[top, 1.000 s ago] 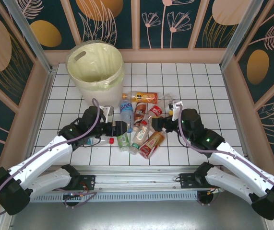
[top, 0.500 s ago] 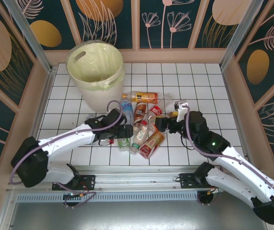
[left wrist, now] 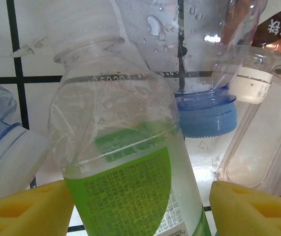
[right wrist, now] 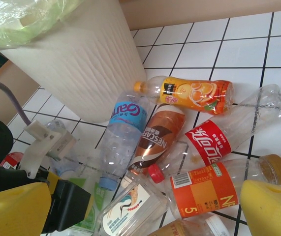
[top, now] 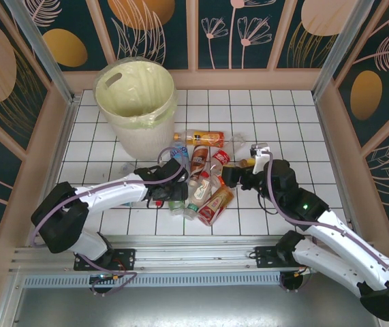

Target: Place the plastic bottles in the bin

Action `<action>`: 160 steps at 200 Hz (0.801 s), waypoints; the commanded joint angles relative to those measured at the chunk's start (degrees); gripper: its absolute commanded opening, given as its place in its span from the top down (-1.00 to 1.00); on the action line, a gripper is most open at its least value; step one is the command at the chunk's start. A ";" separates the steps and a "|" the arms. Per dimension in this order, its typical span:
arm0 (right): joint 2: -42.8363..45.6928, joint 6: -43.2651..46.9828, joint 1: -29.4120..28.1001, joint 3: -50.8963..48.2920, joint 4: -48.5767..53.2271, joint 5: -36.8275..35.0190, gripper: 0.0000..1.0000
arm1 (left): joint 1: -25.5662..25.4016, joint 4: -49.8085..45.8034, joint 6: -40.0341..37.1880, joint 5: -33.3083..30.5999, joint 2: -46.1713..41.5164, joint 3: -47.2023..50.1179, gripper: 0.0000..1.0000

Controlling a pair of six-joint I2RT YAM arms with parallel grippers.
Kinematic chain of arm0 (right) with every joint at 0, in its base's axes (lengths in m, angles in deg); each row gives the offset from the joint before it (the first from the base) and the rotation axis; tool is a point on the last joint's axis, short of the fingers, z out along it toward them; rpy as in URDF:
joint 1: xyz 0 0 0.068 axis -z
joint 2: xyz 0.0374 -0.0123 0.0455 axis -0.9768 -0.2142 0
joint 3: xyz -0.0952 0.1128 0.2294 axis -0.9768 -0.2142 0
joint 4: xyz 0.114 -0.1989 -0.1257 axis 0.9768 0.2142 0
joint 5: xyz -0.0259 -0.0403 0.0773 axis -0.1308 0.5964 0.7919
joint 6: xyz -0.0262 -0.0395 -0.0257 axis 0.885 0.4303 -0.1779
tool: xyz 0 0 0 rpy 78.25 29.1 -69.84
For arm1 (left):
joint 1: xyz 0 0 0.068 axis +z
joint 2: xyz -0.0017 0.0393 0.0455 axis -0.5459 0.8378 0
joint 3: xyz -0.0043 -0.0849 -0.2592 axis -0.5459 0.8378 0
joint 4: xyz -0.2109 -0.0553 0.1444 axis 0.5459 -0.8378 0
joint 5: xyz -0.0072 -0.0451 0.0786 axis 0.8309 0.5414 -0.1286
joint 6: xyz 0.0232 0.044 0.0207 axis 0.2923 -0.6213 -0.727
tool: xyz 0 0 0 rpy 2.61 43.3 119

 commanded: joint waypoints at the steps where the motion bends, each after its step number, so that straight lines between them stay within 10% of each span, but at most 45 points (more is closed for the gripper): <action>1: 0.33 -0.14 -0.26 -0.50 -1.46 -0.77 -0.98 | -0.40 0.61 0.70 -0.01 1.05 0.21 -0.43; 160: 2.41 -0.60 -0.35 -0.46 -0.71 0.71 -0.98 | -0.44 -6.16 0.51 -3.35 -4.99 -2.11 -0.16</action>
